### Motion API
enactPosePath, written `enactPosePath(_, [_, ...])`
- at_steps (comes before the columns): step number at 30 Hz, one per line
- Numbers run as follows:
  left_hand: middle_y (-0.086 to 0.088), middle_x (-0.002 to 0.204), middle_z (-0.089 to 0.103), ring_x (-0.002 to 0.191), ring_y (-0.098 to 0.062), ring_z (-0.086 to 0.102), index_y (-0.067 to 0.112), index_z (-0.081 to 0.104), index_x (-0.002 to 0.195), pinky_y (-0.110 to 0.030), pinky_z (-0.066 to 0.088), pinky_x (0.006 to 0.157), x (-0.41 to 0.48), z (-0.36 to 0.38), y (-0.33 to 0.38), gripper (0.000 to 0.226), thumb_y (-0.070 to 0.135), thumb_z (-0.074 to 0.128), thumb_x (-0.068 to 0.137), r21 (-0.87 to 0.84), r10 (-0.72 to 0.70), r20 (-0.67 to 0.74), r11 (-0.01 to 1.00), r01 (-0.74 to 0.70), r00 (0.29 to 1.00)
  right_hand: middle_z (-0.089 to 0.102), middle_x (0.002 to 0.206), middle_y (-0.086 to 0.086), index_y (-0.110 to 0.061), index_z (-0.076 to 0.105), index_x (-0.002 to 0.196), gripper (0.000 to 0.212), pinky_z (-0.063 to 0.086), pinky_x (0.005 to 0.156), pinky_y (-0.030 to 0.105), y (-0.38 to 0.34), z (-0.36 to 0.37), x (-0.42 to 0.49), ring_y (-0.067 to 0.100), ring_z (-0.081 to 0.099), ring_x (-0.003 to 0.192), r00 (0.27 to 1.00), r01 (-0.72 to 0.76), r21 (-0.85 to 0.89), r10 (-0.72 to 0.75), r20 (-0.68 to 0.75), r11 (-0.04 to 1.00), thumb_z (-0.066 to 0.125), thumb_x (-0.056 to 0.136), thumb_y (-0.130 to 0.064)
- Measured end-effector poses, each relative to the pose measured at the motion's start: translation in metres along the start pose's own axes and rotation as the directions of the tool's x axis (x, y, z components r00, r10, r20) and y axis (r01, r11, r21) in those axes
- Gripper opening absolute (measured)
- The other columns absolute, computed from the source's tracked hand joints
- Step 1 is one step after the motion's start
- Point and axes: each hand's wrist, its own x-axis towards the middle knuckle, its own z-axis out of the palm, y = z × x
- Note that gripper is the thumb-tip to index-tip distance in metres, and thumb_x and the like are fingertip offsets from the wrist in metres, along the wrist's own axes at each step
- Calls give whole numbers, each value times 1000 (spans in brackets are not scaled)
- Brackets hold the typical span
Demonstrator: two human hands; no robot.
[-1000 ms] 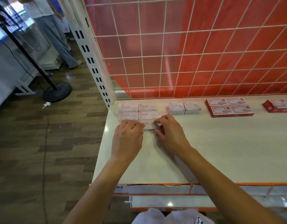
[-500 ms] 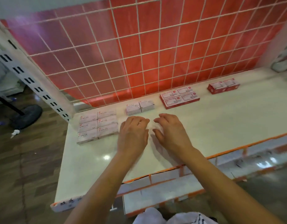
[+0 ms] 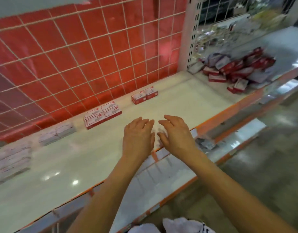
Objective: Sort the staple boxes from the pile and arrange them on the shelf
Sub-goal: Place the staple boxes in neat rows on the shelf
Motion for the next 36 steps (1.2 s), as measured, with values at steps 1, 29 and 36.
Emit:
enactPosePath(1, [-6,133,59,128,-29,49,18,58,130,-42,35,106,6,5,14,43,29,63,89,-6,14,12,1000,-14,1000,62,116,22,-3,66,108,38,51,85,50,14,-8,-3,43,58,103,1000,-13,-3,13,-10,1000,66,73,-19])
enactPosePath(29, [-10,123,60,111,-33,53,11,54,129,-39,43,88,211,97,215,51,38,62,86,-226,283,183,944,-240,941,58,110,19,-4,63,113,40,46,83,45,274,-112,54,39,51,99,898,-411,-71,390,-204,909,60,75,8])
enactPosePath(36, [-7,106,61,95,-31,58,12,59,106,-38,48,70,258,133,226,48,46,70,74,-249,341,187,924,-291,921,51,84,16,-23,66,117,51,48,55,37,309,-120,86,35,53,78,947,-307,-152,287,-144,939,34,77,-25])
